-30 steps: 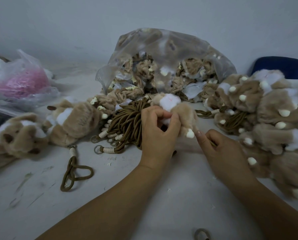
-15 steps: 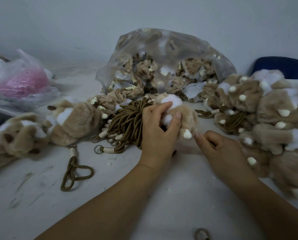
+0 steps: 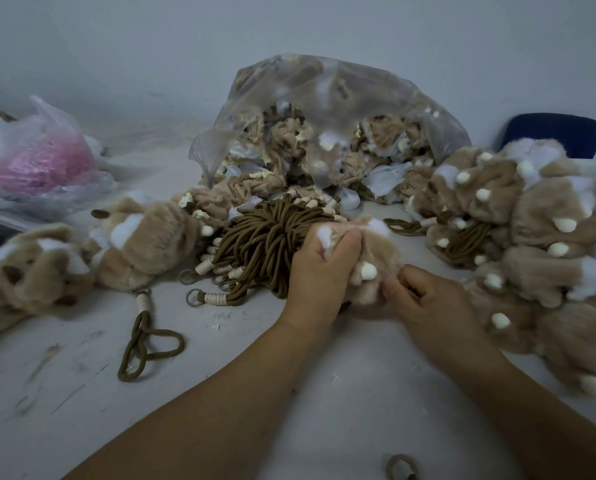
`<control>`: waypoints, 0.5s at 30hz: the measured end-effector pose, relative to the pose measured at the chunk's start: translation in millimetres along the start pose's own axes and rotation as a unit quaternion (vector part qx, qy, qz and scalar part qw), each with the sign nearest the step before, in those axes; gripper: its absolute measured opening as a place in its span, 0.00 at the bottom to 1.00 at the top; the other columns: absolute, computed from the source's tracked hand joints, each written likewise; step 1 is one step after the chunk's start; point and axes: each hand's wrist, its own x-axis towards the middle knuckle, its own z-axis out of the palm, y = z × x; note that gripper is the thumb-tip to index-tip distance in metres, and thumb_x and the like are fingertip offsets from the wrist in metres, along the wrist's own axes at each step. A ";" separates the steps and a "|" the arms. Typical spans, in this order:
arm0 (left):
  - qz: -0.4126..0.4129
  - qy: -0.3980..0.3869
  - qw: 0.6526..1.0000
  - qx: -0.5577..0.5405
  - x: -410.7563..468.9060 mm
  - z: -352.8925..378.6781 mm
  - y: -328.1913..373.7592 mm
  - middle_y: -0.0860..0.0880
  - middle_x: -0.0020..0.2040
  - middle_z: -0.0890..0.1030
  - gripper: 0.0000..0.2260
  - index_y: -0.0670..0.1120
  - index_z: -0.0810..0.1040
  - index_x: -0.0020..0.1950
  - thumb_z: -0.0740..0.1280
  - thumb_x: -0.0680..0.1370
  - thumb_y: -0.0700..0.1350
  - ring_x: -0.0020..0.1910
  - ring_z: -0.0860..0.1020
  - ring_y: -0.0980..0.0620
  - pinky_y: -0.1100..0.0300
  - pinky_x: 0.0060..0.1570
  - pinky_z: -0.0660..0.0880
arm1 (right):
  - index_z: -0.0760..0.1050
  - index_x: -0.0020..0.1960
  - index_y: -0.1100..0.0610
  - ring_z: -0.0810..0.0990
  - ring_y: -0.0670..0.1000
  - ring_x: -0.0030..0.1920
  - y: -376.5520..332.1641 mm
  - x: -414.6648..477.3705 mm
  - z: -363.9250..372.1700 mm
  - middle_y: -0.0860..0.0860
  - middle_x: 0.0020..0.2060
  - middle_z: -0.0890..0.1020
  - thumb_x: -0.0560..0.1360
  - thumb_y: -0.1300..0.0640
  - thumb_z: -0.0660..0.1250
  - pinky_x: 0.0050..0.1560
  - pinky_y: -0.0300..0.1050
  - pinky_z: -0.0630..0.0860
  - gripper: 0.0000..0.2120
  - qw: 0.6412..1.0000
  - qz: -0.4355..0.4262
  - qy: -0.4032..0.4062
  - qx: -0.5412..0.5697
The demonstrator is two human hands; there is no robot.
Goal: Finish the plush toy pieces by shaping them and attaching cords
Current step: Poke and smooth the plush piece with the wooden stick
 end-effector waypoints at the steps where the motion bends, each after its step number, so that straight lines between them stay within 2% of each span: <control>1: -0.030 -0.012 0.999 -0.027 0.0 1.1 -1.8 0.48 0.44 0.85 0.08 0.50 0.82 0.48 0.68 0.74 0.52 0.46 0.84 0.53 0.52 0.48 0.82 | 0.67 0.31 0.56 0.69 0.43 0.28 -0.8 0.0 1.3 0.42 0.26 0.73 0.73 0.41 0.59 0.28 0.38 0.62 0.21 1.000 -0.001 0.004 0.003; 3: -0.042 -0.025 0.998 -0.042 0.8 2.6 -5.1 0.49 0.44 0.86 0.10 0.52 0.82 0.48 0.68 0.73 0.55 0.47 0.85 0.50 0.51 0.48 0.82 | 0.67 0.31 0.55 0.71 0.41 0.30 -2.8 -0.2 2.4 0.41 0.29 0.75 0.73 0.40 0.57 0.30 0.36 0.63 0.20 1.000 -0.001 0.011 0.008; 6: -0.016 -0.030 0.999 -0.025 -0.1 2.2 -5.4 0.50 0.43 0.86 0.14 0.49 0.82 0.49 0.67 0.74 0.58 0.45 0.85 0.53 0.61 0.42 0.80 | 0.65 0.30 0.53 0.71 0.40 0.29 -1.7 -0.4 1.9 0.40 0.29 0.76 0.72 0.40 0.57 0.30 0.35 0.64 0.20 1.000 0.002 0.016 0.014; 9: 0.003 0.001 1.000 -0.011 -2.1 2.0 -6.4 0.50 0.45 0.85 0.14 0.47 0.81 0.52 0.66 0.78 0.56 0.45 0.84 0.57 0.67 0.41 0.78 | 0.64 0.30 0.53 0.72 0.41 0.29 -0.3 0.6 2.6 0.41 0.30 0.76 0.72 0.36 0.55 0.27 0.36 0.62 0.22 1.000 0.005 0.010 -0.003; 10: 0.009 0.017 1.000 -0.006 -2.1 2.2 -6.3 0.49 0.47 0.85 0.12 0.48 0.80 0.53 0.66 0.80 0.55 0.46 0.83 0.58 0.67 0.42 0.77 | 0.64 0.30 0.53 0.72 0.42 0.30 -0.4 1.2 3.1 0.41 0.30 0.76 0.71 0.34 0.54 0.28 0.40 0.64 0.24 1.000 0.004 0.007 -0.013; 12: 0.016 0.045 0.999 0.011 -0.6 1.5 -5.4 0.49 0.52 0.83 0.09 0.50 0.80 0.53 0.65 0.81 0.53 0.50 0.82 0.58 0.65 0.47 0.78 | 0.65 0.31 0.52 0.73 0.43 0.32 -0.2 2.1 4.1 0.40 0.31 0.76 0.69 0.30 0.51 0.29 0.44 0.65 0.26 1.000 -0.001 0.007 -0.025; 15: 0.016 0.072 0.997 0.014 2.9 -1.2 -1.7 0.49 0.56 0.81 0.08 0.53 0.79 0.55 0.64 0.81 0.53 0.55 0.80 0.55 0.55 0.57 0.78 | 0.66 0.31 0.51 0.73 0.43 0.31 2.8 1.4 3.4 0.39 0.29 0.75 0.69 0.29 0.51 0.28 0.44 0.63 0.26 0.999 -0.003 0.010 -0.037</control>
